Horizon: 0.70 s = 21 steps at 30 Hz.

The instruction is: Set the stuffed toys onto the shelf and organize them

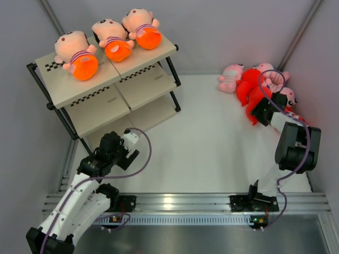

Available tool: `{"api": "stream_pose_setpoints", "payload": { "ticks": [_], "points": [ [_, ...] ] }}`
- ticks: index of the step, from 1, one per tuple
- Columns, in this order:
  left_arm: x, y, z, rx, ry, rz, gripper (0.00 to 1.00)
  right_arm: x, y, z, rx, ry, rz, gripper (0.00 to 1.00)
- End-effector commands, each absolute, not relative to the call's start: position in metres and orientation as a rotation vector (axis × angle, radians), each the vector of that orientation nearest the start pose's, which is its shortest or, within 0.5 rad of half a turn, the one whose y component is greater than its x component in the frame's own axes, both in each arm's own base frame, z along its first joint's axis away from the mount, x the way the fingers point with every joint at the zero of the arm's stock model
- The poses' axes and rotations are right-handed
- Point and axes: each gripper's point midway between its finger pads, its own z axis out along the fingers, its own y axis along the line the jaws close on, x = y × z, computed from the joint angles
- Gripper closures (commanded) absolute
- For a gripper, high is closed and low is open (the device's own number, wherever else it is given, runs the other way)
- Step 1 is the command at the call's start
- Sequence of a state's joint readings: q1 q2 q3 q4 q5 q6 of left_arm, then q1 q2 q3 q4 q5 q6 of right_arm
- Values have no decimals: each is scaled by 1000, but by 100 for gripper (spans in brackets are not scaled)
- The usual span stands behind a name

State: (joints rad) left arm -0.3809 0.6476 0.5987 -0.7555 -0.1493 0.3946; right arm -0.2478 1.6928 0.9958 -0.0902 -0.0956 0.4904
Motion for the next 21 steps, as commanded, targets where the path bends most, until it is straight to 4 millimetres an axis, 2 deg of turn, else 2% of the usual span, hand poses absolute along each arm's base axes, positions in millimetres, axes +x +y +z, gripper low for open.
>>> {"api": "stream_pose_setpoints", "payload": {
  "ticks": [1,3,6,9,10,11,12,14,15,16,17,18,19,20,21],
  "points": [
    [213,-40,138,798,2160,173,2,439,-72,66,792,2170,287,45],
    [213,-41,139,798,2158,173,2,436,-72,60,800,2185,290,47],
    [213,-40,138,801,2162,176,2,433,-69,47,810,2217,306,43],
    [213,-40,139,795,2164,175,2,439,-69,46,800,2192,316,50],
    [213,-40,139,796,2167,175,2,439,-70,46,803,2188,314,63],
    [213,-40,139,796,2167,175,2,439,-71,47,801,2185,313,71],
    [213,-40,140,796,2167,175,2,439,-71,51,796,2178,312,89],
    [213,-40,140,796,2167,175,2,436,-71,57,780,2175,300,100],
    [212,-40,140,800,2167,176,2,435,-73,73,763,2146,285,100],
    [213,-40,140,798,2168,178,2,431,-74,81,743,2140,255,100],
    [213,-40,142,801,2165,182,2,428,-80,89,733,2119,176,100],
    [213,-39,143,804,2167,185,2,416,-80,110,715,2109,114,100],
    [214,-38,144,801,2168,195,2,412,-71,122,619,2110,36,100],
    [214,-37,145,798,2172,201,2,403,-81,132,618,2086,-118,100],
    [215,-36,147,799,2170,208,2,395,-77,159,567,2032,-183,100]
  ]
}}
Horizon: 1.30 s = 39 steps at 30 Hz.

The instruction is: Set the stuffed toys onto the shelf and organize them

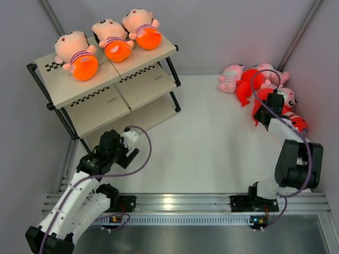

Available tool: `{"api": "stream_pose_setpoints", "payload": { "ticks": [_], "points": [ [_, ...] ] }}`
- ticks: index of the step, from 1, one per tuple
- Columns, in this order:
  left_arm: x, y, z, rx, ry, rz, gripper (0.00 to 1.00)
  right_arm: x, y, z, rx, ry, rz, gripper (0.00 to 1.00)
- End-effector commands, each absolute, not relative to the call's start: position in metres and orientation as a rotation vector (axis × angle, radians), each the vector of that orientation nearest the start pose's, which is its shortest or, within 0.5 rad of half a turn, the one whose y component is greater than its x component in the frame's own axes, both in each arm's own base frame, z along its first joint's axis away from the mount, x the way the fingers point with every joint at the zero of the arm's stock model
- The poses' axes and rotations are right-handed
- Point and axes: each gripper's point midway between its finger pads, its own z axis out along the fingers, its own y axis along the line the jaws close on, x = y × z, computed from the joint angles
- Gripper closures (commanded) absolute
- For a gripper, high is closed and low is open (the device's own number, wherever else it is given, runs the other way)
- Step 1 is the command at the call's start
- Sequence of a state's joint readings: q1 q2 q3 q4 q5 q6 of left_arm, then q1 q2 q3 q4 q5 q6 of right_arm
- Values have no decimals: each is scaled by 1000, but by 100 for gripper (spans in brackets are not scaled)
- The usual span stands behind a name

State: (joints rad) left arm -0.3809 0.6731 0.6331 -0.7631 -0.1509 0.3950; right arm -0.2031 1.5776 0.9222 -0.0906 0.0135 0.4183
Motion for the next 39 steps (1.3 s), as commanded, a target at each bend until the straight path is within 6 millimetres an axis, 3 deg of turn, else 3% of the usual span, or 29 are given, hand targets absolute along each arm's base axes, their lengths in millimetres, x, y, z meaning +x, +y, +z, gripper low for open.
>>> {"api": "stream_pose_setpoints", "payload": {
  "ticks": [1,2,3,6,7,9,10,13,16,20,23,25,26,27,28,30,31,32,34,35,37,39],
  "points": [
    [216,-36,149,796,2171,213,2,386,-70,167,474,2045,-270,100],
    [216,-33,151,792,2176,232,2,381,-45,179,381,2035,-329,100],
    [217,-32,152,796,2171,244,2,375,-35,195,335,2006,-343,100],
    [218,-26,153,790,2172,286,2,357,1,218,169,1996,-379,100],
    [217,-24,152,791,2173,295,2,351,21,222,57,1996,-383,100],
    [215,-20,152,784,2172,316,2,340,33,237,-77,1955,-456,100],
    [215,-19,151,782,2173,323,2,334,60,242,-182,1926,-437,100],
    [212,-15,149,779,2170,344,2,322,84,262,-352,1840,-555,100],
    [210,-14,149,771,2169,345,2,308,137,288,-503,1720,-602,100],
    [209,-14,149,765,2175,335,2,312,183,339,-461,1610,-567,100],
    [209,-13,148,764,2181,338,2,323,219,366,-457,1530,-590,100],
    [207,-13,148,760,2182,336,2,335,244,360,-526,1519,-644,100],
    [206,-12,147,762,2188,338,2,341,255,374,-515,1505,-625,100],
    [205,-12,147,759,2187,337,2,350,271,360,-574,1507,-664,100],
    [205,-11,147,759,2184,339,2,355,279,372,-552,1494,-648,100],
    [203,-11,147,760,2180,340,2,366,300,360,-595,1490,-684,100],
    [202,-10,145,760,2184,341,2,370,307,372,-568,1482,-667,100],
    [202,-10,145,758,2182,339,2,377,318,358,-598,1489,-692,100],
    [201,-10,144,763,2180,339,2,385,330,365,-579,1481,-684,100],
    [201,-9,144,761,2181,342,2,391,341,350,-615,1485,-711,100],
    [200,-9,144,760,2183,346,2,397,352,355,-599,1478,-705,100],
    [200,-8,146,758,2181,347,2,405,365,339,-626,1483,-719,100]
  ]
}}
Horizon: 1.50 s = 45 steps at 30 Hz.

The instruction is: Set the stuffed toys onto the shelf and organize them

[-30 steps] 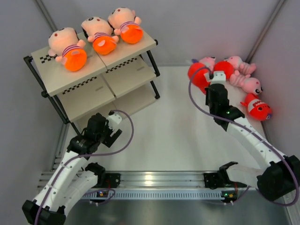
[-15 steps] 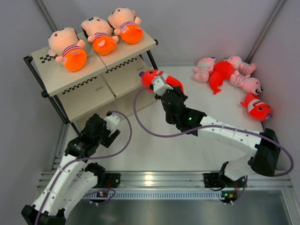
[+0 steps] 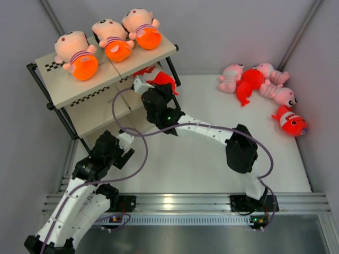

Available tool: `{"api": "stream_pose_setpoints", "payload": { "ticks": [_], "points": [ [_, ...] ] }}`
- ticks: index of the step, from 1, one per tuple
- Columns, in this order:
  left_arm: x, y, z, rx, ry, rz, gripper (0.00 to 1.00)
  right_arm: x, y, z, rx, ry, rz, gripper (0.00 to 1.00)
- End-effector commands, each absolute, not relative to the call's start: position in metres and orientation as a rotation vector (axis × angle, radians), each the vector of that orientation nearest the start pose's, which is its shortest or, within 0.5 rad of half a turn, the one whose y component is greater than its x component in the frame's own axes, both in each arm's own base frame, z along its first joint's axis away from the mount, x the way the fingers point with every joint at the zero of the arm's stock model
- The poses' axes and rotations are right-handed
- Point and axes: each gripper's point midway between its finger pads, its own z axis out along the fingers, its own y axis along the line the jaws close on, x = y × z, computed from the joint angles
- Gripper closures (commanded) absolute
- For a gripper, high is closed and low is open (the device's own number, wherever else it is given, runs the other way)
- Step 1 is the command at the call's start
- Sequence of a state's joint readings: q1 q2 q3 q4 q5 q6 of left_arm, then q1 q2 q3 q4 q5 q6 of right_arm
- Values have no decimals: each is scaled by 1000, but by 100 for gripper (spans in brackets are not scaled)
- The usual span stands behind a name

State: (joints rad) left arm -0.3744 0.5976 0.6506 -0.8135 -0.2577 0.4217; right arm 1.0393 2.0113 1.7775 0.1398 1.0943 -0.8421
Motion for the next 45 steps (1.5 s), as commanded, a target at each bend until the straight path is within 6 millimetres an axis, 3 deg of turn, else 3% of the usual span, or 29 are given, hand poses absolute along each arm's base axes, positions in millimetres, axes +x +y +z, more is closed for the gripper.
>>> {"api": "stream_pose_setpoints", "payload": {
  "ticks": [1,2,4,5,10,14,16,18,19,23,25,28,31,32,33,34,35,37,38,41,42,43,44,45],
  "points": [
    [199,-8,146,758,2181,347,2,408,369,346,-606,1478,-704,100],
    [199,-8,146,759,2183,347,2,412,377,335,-628,1481,-714,100],
    [199,-8,145,758,2182,343,2,416,386,339,-621,1476,-702,100],
    [199,-8,145,760,2182,344,2,421,393,327,-642,1480,-711,100],
    [198,-8,144,756,2182,344,2,434,403,323,-643,1475,-716,100],
    [198,-8,144,758,2182,344,2,439,409,314,-689,1484,-720,78],
    [198,-7,144,756,2183,347,2,435,408,310,-704,1488,-723,73],
    [198,-7,144,758,2181,350,2,429,403,321,-681,1483,-701,68],
    [197,-7,143,760,2183,349,2,425,402,315,-698,1487,-705,66],
    [197,-7,142,766,2183,345,2,406,394,333,-675,1481,-664,42],
    [197,-7,142,763,2185,345,2,397,395,335,-682,1478,-643,35],
    [197,-8,142,760,2186,342,2,382,392,354,-655,1463,-583,24],
    [197,-7,142,760,2188,346,2,366,392,353,-686,1461,-574,16],
    [196,-7,142,760,2191,344,2,359,385,362,-668,1462,-549,12],
    [196,-7,142,760,2191,345,2,354,383,362,-673,1467,-536,10],
    [196,-7,141,762,2192,344,2,345,383,348,-740,1479,-530,9],
    [195,-7,140,764,2195,342,2,335,373,355,-714,1506,-462,7],
    [195,-7,139,768,2198,339,2,320,366,325,-850,1565,-392,6],
    [195,-8,138,770,2200,336,2,310,353,337,-783,1593,-283,5],
    [195,-8,138,777,2201,332,2,288,323,319,-804,1674,-96,5],
    [195,-9,138,778,2202,332,2,289,307,300,-812,1724,-78,5],
    [195,-9,137,780,2205,332,2,281,309,293,-849,1749,56,5],
    [196,-9,139,776,2203,333,2,275,295,302,-771,1775,177,6],
    [196,-9,138,779,2208,334,2,292,265,280,-697,1849,193,6]
  ]
}}
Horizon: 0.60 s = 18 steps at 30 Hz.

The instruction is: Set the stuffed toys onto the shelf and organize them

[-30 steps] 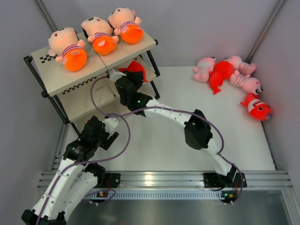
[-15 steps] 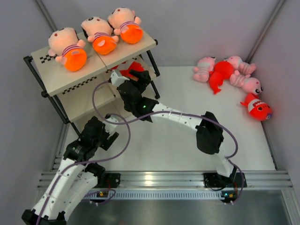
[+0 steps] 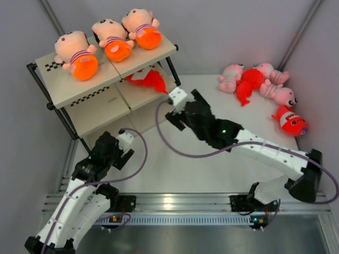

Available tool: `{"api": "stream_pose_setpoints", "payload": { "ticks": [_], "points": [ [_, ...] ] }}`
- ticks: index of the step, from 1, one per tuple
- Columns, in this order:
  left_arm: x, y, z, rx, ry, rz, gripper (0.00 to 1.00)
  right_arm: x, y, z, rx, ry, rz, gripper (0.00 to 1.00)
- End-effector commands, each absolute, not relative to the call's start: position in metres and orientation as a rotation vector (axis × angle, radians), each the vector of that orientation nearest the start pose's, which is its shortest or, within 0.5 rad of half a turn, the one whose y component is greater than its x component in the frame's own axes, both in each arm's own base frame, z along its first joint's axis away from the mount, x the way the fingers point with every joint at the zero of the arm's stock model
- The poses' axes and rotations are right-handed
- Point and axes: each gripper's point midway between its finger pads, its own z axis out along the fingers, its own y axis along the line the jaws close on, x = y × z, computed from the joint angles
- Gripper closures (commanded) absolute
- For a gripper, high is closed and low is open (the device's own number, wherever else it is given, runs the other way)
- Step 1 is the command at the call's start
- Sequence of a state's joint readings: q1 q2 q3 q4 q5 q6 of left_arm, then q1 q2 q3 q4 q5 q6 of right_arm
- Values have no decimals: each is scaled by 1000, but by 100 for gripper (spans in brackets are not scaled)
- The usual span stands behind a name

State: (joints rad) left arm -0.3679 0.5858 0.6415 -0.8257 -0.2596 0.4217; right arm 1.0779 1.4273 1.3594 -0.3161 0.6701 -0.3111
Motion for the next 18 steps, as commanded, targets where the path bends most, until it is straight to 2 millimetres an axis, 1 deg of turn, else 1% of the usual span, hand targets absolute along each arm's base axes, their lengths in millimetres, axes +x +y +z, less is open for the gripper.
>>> {"api": "stream_pose_setpoints", "payload": {
  "ticks": [1,2,3,4,5,6,7,8,9,10,11,12,13,14,15,16,17,18],
  "points": [
    [196,-9,139,776,2209,335,2,290,262,273,-693,1874,326,6],
    [197,-9,140,775,2206,335,2,298,244,288,-540,1856,419,6],
    [196,-9,139,779,2211,332,2,316,208,273,-392,1909,466,6],
    [197,-9,139,778,2212,332,2,328,192,268,-354,1909,472,7],
    [197,-9,139,778,2215,330,2,339,175,265,-229,1925,521,7],
    [197,-10,139,779,2218,328,2,364,133,263,-80,1904,501,7],
    [197,-10,139,780,2217,329,2,373,130,253,-13,1935,616,7],
    [197,-10,138,784,2219,328,2,385,114,246,62,1943,645,7],
    [197,-9,139,780,2222,332,2,404,76,245,186,1928,625,8],
    [197,-9,138,783,2222,334,2,416,59,241,250,1931,645,9],
    [198,-9,139,782,2223,336,2,432,45,213,354,1990,670,11],
    [197,-8,138,780,2227,339,2,447,20,215,430,1970,657,11],
    [197,-8,138,782,2229,345,2,461,12,191,514,2005,696,12],
    [198,-8,137,781,2229,344,2,470,2,186,566,1998,702,13],
    [197,-7,136,783,2236,350,2,479,-14,184,624,1985,699,14],
    [197,-6,135,790,2240,355,2,492,-22,168,696,1979,700,14],
    [198,-6,134,798,2246,357,2,498,-30,160,739,1980,686,14],
    [198,-6,134,800,2250,358,2,508,-37,161,759,1968,669,14]
  ]
}}
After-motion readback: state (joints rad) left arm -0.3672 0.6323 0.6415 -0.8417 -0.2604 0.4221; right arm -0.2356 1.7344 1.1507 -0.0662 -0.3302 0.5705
